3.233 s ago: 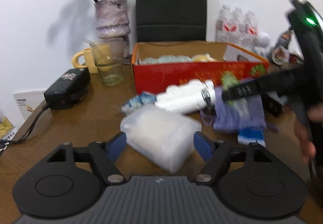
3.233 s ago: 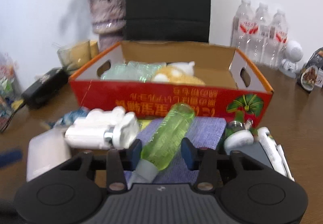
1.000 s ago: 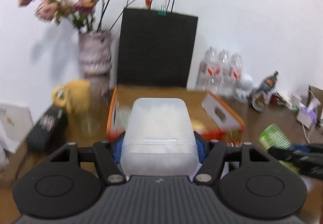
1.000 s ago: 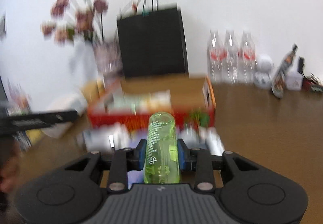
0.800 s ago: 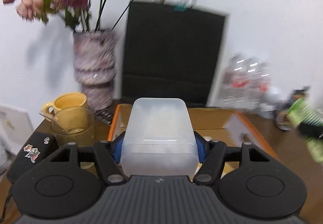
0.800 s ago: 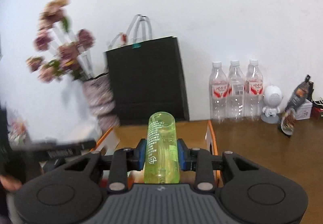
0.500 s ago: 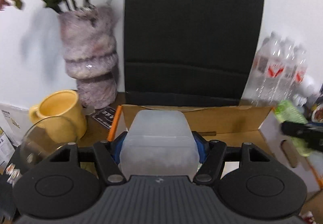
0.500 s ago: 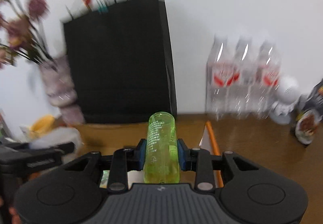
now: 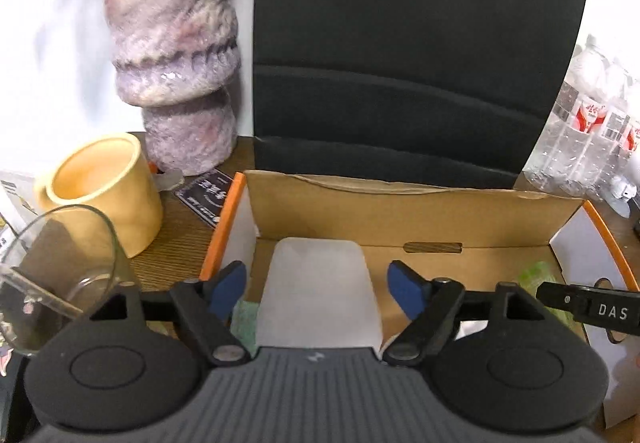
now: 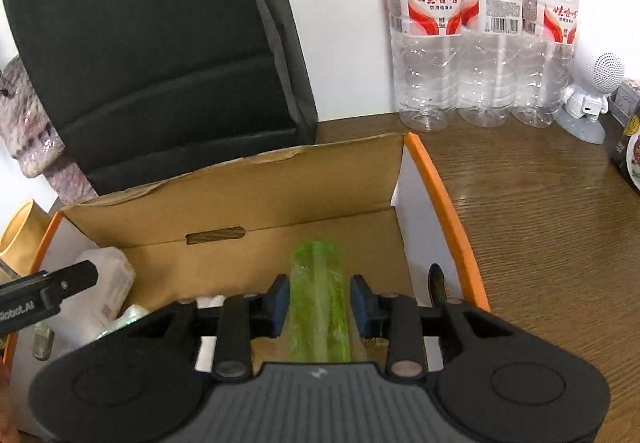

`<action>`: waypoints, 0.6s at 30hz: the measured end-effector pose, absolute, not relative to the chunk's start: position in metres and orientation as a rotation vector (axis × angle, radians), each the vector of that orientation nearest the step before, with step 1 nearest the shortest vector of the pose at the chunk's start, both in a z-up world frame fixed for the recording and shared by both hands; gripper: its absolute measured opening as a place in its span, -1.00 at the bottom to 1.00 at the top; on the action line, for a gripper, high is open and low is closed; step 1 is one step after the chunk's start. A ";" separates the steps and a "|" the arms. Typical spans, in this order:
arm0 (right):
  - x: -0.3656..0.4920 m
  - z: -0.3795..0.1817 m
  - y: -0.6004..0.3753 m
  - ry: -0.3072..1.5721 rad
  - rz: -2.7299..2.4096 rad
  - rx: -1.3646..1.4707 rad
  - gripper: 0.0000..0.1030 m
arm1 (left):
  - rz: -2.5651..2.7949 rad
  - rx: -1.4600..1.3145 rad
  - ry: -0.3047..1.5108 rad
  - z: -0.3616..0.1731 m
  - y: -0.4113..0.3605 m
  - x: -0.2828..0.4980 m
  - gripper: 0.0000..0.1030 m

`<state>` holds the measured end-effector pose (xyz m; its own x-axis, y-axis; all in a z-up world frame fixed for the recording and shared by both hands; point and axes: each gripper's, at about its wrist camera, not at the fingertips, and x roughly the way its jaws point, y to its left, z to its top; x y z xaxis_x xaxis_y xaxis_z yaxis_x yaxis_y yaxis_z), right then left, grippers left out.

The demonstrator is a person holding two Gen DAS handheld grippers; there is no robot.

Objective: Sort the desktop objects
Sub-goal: 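Carry the frosted box with the left tool while the right tool carries the green bottle into the cardboard box, then open the left tool over the box while the right tool releases the green bottle inside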

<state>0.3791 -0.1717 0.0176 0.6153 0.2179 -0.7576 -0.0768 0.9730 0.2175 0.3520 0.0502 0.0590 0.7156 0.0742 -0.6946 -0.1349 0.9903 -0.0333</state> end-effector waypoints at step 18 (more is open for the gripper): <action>0.359 0.039 -0.155 0.957 0.207 0.065 0.78 | 0.053 -0.034 0.790 0.074 0.036 0.342 0.95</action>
<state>0.3591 -0.1552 0.0385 0.5577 0.2042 -0.8045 -0.1467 0.9783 0.1466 0.3420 0.0359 0.0736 0.7028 0.0351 -0.7105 -0.0603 0.9981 -0.0104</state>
